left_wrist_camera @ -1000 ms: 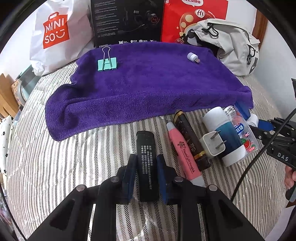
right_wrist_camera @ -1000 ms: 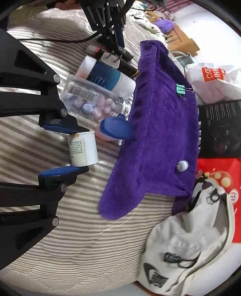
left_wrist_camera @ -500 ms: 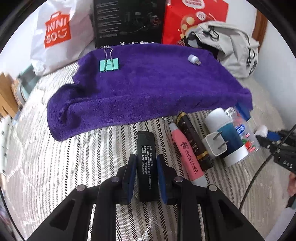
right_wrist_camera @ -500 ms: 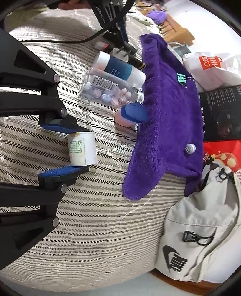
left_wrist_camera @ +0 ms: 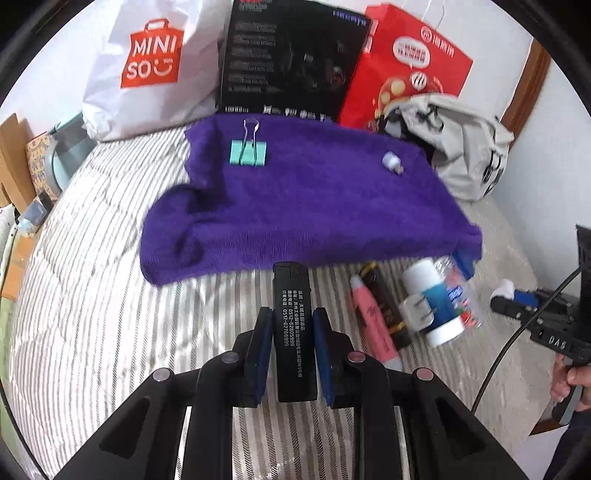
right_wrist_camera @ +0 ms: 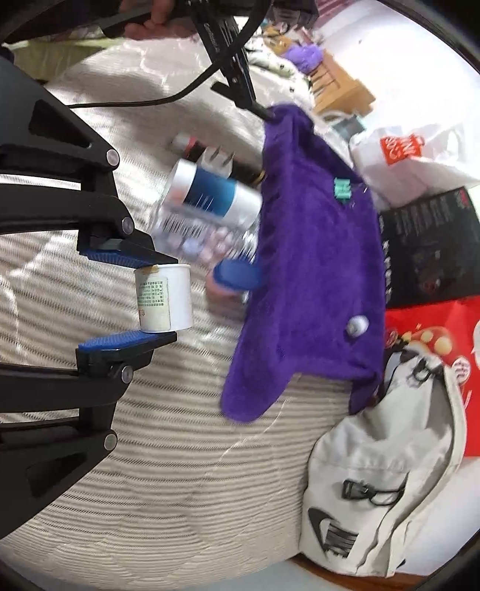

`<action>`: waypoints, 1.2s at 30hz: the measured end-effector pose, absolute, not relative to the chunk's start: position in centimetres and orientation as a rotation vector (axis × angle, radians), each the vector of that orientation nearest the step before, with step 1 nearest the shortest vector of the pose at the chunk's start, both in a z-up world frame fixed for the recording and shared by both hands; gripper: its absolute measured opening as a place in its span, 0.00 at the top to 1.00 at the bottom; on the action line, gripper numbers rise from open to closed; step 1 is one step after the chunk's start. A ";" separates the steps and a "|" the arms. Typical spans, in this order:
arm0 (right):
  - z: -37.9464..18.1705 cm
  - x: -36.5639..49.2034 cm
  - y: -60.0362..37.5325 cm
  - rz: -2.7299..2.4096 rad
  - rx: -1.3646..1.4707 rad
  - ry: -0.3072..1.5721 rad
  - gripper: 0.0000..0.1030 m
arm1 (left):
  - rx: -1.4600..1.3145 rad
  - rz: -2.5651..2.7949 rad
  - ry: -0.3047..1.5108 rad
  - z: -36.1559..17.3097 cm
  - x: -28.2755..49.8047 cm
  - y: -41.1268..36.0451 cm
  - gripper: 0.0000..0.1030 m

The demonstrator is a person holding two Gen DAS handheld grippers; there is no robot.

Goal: Organize rigid objects
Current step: 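Place the black case on the towel with the left gripper while the right gripper places the white bottle there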

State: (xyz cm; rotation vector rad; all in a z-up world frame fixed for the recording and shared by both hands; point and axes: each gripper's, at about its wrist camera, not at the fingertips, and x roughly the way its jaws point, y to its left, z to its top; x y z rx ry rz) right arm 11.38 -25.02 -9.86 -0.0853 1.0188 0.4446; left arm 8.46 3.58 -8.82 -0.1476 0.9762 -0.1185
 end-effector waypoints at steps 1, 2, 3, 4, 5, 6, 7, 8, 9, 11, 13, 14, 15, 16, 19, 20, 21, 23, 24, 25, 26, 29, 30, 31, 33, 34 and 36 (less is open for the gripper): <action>-9.6 11.5 -24.8 0.449 -0.090 1.013 0.69 | -0.154 -0.123 0.969 -8.4 8.7 3.8 0.79; -9.2 11.7 -24.6 0.455 -0.092 1.006 0.69 | -0.154 -0.122 0.960 -8.0 9.0 3.9 0.79; -8.9 11.9 -24.4 0.459 -0.094 1.000 0.70 | -0.149 -0.118 0.951 -7.7 9.3 4.0 0.79; -8.5 12.2 -24.2 0.461 -0.096 0.992 0.70 | -0.144 -0.115 0.946 -7.3 9.8 4.1 0.79; -8.2 12.6 -24.1 0.463 -0.099 0.988 0.70 | -0.140 -0.112 0.942 -7.1 10.2 4.2 0.79; -7.8 13.0 -24.0 0.463 -0.101 0.979 0.70 | -0.138 -0.111 0.938 -6.9 10.7 4.3 0.79; -7.5 13.4 -23.9 0.462 -0.101 0.970 0.70 | -0.129 -0.111 0.936 -6.6 11.4 4.3 0.79; -7.2 13.8 -23.8 0.462 -0.102 0.964 0.70 | -0.121 -0.109 0.934 -6.4 11.9 4.4 0.79; -6.8 14.4 -23.6 0.459 -0.108 0.953 0.70 | -0.118 -0.105 0.930 -6.2 12.3 4.4 0.79; -6.4 15.4 -23.4 0.448 -0.119 0.936 0.70 | -0.118 -0.106 0.927 -6.0 13.5 4.6 0.79; -6.1 16.8 -23.1 0.434 -0.131 0.923 0.69 | -0.116 -0.101 0.926 -6.0 14.6 4.8 0.79; -6.0 17.3 -22.9 0.436 -0.131 0.916 0.69 | -0.117 -0.101 0.928 -6.0 15.1 4.9 0.79; -5.9 18.1 -22.6 0.446 -0.126 0.907 0.69 | -0.119 -0.101 0.927 -6.1 15.6 5.0 0.79; -5.9 18.7 -22.5 0.450 -0.118 0.903 0.69 | -0.124 -0.106 0.928 -6.4 16.4 5.1 0.79; -6.1 20.7 -21.8 0.447 -0.120 0.905 0.69 | -0.126 -0.093 0.941 -7.1 18.2 5.5 0.79; -6.3 21.2 -21.7 0.444 -0.123 0.906 0.70 | -0.124 -0.091 0.946 -7.3 18.8 5.6 0.79; -6.5 21.8 -21.5 0.440 -0.124 0.911 0.70 | -0.123 -0.086 0.952 -7.6 19.4 5.8 0.79; -7.0 23.0 -21.2 0.439 -0.126 0.917 0.69 | -0.124 -0.077 0.961 -8.2 20.5 6.1 0.79; -7.3 23.6 -21.0 0.438 -0.127 0.922 0.69 | -0.125 -0.075 0.967 -8.5 21.0 6.3 0.79; -7.6 24.1 -20.8 0.435 -0.129 0.926 0.69 | -0.125 -0.073 0.971 -8.8 21.4 6.4 0.79; -7.8 24.6 -20.6 0.432 -0.132 0.930 0.69 | -0.124 -0.072 0.976 -9.2 21.7 6.5 0.79; -8.8 26.2 -19.9 0.428 -0.136 0.947 0.70 | -0.123 -0.066 0.996 -10.2 23.0 6.6 0.79; -9.1 26.7 -19.7 0.427 -0.137 0.953 0.70 | -0.121 -0.068 1.001 -10.5 23.3 6.6 0.79; -9.4 27.1 -19.5 0.421 -0.145 0.962 0.70 | -0.113 -0.066 1.007 -10.8 23.5 6.5 0.79; -10.0 27.9 -19.0 0.409 -0.169 0.973 0.70 | -0.083 -0.055 1.016 -11.3 23.8 6.2 0.79; -10.3 28.2 -18.7 0.410 -0.179 0.978 0.70 | -0.066 -0.049 1.020 -11.5 23.9 6.0 0.79; -10.7 28.7 -18.3 0.413 -0.189 0.983 0.70 | -0.051 -0.048 1.027 -11.9 24.0 5.8 0.79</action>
